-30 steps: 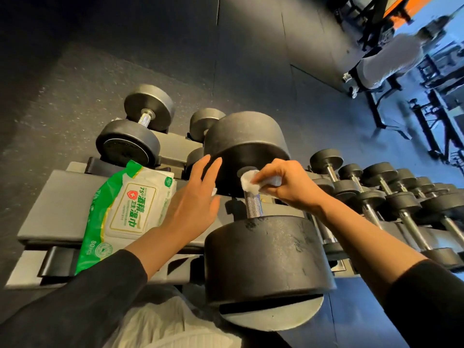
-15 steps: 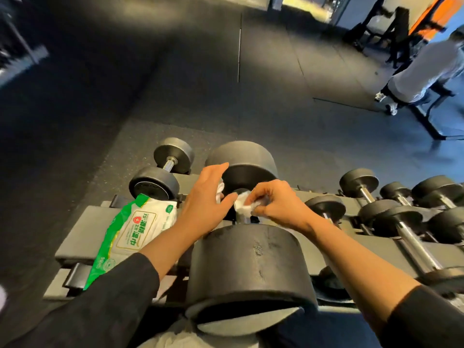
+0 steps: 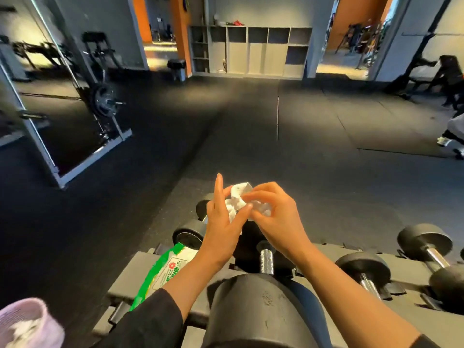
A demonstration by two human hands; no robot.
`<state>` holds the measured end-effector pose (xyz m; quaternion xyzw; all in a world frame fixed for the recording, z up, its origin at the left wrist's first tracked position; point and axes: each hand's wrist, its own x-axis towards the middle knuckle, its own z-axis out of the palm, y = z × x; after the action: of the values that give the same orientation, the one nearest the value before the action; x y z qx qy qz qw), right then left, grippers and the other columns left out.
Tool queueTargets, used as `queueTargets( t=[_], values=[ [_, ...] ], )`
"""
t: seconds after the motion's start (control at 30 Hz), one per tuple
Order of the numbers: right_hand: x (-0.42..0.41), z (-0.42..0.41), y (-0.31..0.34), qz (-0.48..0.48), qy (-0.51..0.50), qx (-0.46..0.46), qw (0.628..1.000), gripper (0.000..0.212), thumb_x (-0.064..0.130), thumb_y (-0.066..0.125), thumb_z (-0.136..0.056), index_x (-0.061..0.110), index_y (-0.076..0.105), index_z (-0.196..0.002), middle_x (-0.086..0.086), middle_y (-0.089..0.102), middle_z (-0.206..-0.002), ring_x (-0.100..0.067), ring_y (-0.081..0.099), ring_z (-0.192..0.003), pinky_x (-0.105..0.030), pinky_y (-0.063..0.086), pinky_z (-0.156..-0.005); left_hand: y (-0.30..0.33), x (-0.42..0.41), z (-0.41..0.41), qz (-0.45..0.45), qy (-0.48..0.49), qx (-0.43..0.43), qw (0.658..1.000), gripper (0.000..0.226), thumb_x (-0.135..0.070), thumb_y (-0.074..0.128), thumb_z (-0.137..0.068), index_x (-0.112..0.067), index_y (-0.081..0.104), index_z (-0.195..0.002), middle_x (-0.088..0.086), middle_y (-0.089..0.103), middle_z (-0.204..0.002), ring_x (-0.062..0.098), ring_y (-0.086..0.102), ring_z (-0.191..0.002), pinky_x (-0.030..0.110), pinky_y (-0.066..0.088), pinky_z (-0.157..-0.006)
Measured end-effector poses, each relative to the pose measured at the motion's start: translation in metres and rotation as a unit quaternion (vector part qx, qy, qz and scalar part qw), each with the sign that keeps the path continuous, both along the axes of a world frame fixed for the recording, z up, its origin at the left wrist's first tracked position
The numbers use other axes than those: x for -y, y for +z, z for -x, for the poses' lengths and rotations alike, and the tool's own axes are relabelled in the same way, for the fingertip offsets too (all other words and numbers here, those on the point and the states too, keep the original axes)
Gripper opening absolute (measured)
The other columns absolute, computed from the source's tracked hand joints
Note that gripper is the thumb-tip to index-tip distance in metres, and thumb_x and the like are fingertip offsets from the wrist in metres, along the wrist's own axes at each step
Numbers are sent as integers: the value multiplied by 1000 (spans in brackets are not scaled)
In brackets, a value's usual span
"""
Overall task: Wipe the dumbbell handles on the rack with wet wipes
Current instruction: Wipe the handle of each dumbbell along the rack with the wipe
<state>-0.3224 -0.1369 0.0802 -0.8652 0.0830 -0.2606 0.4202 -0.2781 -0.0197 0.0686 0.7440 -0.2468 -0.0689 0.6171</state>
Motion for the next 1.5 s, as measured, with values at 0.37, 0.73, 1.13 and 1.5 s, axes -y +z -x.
queueTargets(
  t=[0.37,0.73,1.13,1.5],
  values=[
    [-7,-2,0,33,109,5,993,53,21,76,-77,36,54,-123,23,51,-120,1,49,-114,-16,42,-95,14,10,10,91,13,-37,995,70,-74,47,-72,-74,4,-127,-53,13,-128,-14,30,-118,9,32,-89],
    [-4,10,-8,-1,96,31,995,48,-1,59,-84,38,50,-110,26,54,-104,5,51,-108,-6,45,-83,22,8,-1,109,13,-64,992,67,-50,50,-89,-55,8,-140,-34,35,-134,-12,42,-114,1,39,-71],
    [-5,4,-13,-64,2,95,993,37,1,71,-78,24,60,-105,9,49,-110,-3,53,-105,-19,55,-77,1,14,-5,37,-3,-30,999,49,-43,44,-94,-43,31,-141,-28,46,-130,-4,50,-116,7,46,-86],
    [-2,14,-20,-67,57,69,994,32,15,71,-80,20,62,-110,10,63,-105,-4,61,-98,-16,53,-79,-7,28,-4,92,13,-68,993,44,-27,42,-100,-35,33,-143,-18,54,-126,-8,57,-108,10,49,-78]
  ],
)
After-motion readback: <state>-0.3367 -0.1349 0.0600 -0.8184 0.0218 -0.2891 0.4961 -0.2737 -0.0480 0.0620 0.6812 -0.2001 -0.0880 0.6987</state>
